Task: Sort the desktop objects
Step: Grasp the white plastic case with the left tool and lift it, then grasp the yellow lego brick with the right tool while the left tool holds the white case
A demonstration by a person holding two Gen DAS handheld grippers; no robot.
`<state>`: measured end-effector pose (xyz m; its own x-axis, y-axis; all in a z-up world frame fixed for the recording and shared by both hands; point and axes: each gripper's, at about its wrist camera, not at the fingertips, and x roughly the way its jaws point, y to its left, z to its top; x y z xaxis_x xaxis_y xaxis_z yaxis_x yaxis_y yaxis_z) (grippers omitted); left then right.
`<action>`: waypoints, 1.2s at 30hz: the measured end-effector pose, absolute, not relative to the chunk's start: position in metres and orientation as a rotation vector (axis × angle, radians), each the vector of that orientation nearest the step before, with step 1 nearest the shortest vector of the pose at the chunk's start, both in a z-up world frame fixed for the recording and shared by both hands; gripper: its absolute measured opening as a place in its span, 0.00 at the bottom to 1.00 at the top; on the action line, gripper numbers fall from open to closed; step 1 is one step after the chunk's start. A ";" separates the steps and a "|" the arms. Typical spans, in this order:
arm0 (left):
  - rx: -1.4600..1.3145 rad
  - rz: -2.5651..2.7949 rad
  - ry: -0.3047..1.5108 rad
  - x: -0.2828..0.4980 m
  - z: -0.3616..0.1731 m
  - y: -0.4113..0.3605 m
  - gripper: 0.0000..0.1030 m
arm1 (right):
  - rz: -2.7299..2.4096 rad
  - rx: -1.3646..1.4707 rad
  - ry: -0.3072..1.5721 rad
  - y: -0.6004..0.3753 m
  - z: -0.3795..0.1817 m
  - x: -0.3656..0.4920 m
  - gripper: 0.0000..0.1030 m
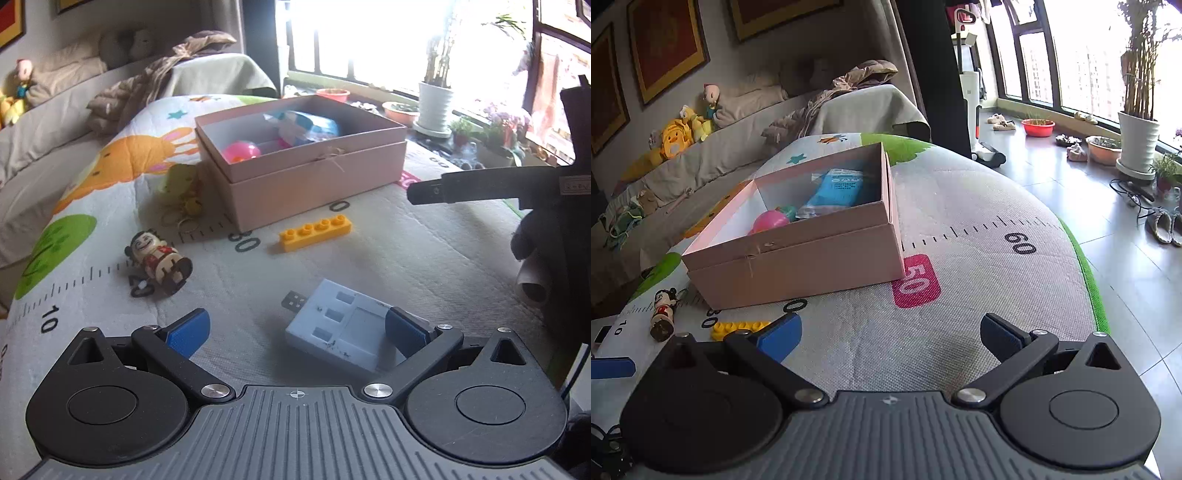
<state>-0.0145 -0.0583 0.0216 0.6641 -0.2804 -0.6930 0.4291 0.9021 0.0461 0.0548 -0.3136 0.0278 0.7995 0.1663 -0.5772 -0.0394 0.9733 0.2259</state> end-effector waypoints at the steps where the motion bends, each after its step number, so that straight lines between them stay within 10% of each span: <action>1: 0.220 -0.427 0.741 -0.017 0.022 -0.060 1.00 | 0.111 0.207 0.636 -0.313 0.028 0.055 1.00; 36: 0.092 -0.227 0.740 -0.005 0.000 -0.036 1.00 | 0.182 0.060 0.724 -0.281 0.027 0.058 1.00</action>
<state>-0.0055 -0.0356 -0.0003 0.7155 -0.1722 -0.6771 0.2369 0.9715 0.0033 0.0583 -0.2813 0.0270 0.7343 0.1862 -0.6528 -0.1450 0.9825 0.1171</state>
